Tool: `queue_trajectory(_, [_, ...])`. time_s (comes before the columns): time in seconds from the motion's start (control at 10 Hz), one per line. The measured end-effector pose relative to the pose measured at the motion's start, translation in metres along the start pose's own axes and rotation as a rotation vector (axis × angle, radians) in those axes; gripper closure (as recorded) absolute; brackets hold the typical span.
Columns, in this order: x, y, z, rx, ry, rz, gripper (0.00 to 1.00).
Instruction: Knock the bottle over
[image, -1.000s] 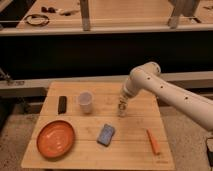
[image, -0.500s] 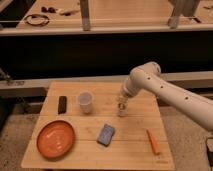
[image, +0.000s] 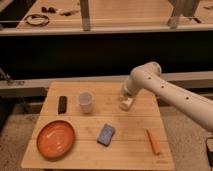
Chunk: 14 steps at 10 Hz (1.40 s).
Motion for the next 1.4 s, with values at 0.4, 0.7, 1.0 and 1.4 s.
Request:
queue_trajectory(0.4, [-0.006,-0.003,-0.005,-0.008,-0.017,0.003,0.82])
queue_trajectory(0.7, [-0.009,-0.006,-0.008,-0.009,-0.026,0.005,0.72])
queue_trajectory(1.0, [-0.015,-0.007,-0.007,-0.005,-0.022,0.011,0.75])
queue_trajectory(1.4, [-0.019,-0.008,-0.010,-0.005,-0.024,0.015,0.77])
